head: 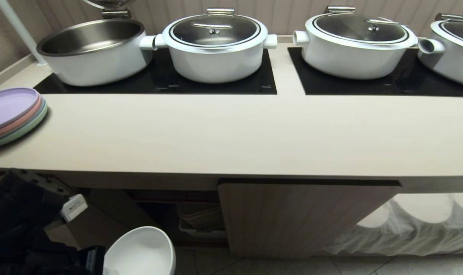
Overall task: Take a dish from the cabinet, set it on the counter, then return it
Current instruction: Put it back into the cabinet
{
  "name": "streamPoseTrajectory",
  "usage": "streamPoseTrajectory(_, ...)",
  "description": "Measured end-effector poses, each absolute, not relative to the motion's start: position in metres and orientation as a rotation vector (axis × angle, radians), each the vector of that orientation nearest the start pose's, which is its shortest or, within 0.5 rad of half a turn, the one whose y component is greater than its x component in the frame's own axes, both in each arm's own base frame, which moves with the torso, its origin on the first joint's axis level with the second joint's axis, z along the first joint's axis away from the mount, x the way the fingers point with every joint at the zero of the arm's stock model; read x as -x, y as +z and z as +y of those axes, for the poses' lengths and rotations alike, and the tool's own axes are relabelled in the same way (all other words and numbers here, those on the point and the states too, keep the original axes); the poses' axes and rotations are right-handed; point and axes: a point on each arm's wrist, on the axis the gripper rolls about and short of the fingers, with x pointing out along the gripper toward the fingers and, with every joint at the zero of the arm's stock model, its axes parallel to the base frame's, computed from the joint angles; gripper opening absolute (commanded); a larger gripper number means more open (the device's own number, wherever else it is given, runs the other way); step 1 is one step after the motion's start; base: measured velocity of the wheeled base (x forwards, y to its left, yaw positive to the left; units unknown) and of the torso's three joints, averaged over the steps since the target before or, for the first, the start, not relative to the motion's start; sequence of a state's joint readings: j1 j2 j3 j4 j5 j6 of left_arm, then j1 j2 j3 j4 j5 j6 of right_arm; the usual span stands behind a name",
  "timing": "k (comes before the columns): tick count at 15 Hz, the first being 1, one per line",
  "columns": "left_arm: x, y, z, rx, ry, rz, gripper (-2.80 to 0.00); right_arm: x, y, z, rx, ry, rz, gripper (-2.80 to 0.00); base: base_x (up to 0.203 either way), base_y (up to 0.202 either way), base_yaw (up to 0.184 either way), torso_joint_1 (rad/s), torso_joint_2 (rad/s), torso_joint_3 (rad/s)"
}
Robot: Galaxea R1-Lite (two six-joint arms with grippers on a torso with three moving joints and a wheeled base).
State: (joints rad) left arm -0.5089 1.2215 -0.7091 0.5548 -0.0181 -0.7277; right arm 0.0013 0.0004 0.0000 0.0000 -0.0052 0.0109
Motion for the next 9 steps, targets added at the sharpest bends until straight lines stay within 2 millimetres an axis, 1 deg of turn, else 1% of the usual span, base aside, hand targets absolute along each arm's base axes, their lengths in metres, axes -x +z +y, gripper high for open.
streamPoseTrajectory(9, -0.1193, 0.1731, -0.0663, 0.385, -0.070, 1.147, -2.80, 0.0228, 0.0755, -0.0001, -0.010, -0.004, 0.000, -2.80, 0.000, 0.000, 0.000, -0.247, 0.54, 0.292)
